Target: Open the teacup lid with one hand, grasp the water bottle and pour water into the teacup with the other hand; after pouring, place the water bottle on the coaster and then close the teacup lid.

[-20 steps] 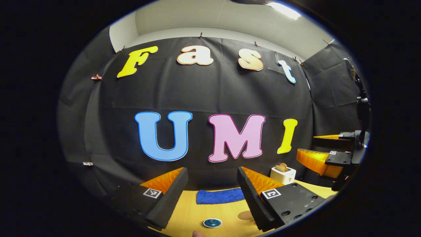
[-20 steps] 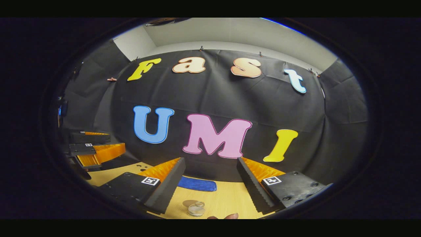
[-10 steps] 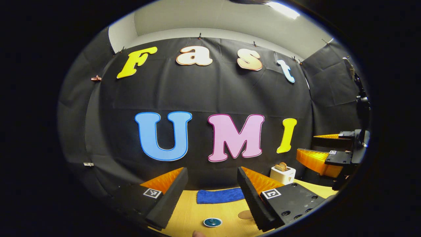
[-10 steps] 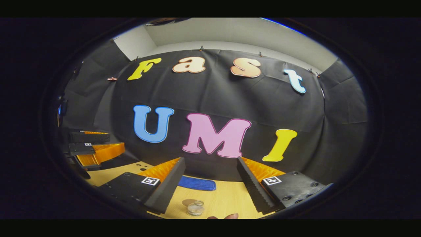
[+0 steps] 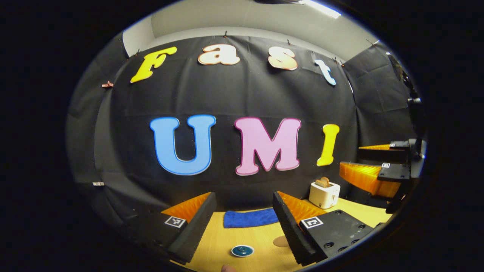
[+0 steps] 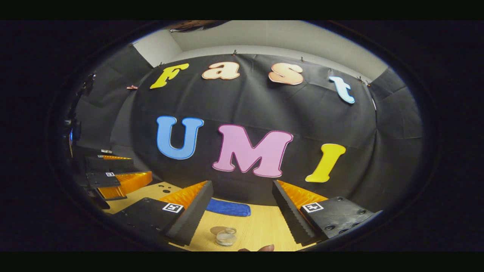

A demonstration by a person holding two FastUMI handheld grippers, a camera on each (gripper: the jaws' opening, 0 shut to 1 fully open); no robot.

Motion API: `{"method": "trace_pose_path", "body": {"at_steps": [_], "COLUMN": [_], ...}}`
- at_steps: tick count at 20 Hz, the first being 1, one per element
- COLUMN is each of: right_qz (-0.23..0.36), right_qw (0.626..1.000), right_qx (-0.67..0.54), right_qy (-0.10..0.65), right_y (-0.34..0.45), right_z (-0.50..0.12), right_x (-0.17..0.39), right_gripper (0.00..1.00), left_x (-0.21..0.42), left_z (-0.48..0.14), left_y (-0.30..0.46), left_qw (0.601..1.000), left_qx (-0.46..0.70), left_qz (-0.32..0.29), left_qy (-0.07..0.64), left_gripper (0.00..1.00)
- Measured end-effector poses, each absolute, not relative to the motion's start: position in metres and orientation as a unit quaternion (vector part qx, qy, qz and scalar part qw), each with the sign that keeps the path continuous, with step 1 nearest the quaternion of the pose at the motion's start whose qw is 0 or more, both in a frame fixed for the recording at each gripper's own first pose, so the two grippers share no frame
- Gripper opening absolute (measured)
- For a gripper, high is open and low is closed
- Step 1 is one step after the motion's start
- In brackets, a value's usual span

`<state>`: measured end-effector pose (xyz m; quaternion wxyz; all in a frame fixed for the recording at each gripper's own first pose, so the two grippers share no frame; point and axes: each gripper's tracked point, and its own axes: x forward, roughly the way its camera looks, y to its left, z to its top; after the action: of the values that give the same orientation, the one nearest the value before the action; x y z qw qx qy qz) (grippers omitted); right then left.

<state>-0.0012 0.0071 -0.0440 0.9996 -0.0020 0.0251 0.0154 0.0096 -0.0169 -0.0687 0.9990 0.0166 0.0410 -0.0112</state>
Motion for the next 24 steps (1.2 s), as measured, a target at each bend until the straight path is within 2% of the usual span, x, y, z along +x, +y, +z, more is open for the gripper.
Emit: {"method": "trace_pose_path", "body": {"at_steps": [6,11,16,17,20,22,23,24], "right_qz": [0.034,0.04,0.045,0.046,0.049,0.051,0.051,0.05], "right_qw": [0.997,0.996,0.993,0.993,0.99,0.989,0.988,0.988], "right_qx": [0.02,0.022,0.018,0.021,0.022,0.022,0.024,0.028], "right_qy": [0.063,0.079,0.104,0.11,0.128,0.138,0.142,0.146], "right_y": [0.02,0.027,0.036,0.037,0.042,0.045,0.045,0.046], "right_z": [-0.132,-0.205,-0.25,-0.258,-0.276,-0.288,-0.292,-0.297], "right_x": [0.009,0.006,-0.012,-0.015,-0.023,-0.025,-0.025,-0.026], "right_gripper": [0.98,0.98,0.98,0.98,0.98,0.98,0.98,0.98], "left_x": [0.035,0.058,0.071,0.073,0.079,0.08,0.08,0.08], "left_z": [-0.188,-0.28,-0.352,-0.359,-0.377,-0.382,-0.383,-0.385], "left_y": [-0.012,-0.011,-0.01,-0.009,-0.007,-0.007,-0.007,-0.008], "left_qw": [0.996,0.994,0.99,0.99,0.988,0.987,0.986,0.986], "left_qx": [0.033,0.011,0.012,0.019,0.029,0.029,0.027,0.026], "left_qz": [-0.005,0.005,0.016,0.016,0.012,0.014,0.015,0.015], "left_qy": [0.086,0.106,0.136,0.141,0.152,0.159,0.161,0.164], "left_gripper": [0.97,0.93,0.76,0.75,0.6,0.53,0.59,0.59]}}
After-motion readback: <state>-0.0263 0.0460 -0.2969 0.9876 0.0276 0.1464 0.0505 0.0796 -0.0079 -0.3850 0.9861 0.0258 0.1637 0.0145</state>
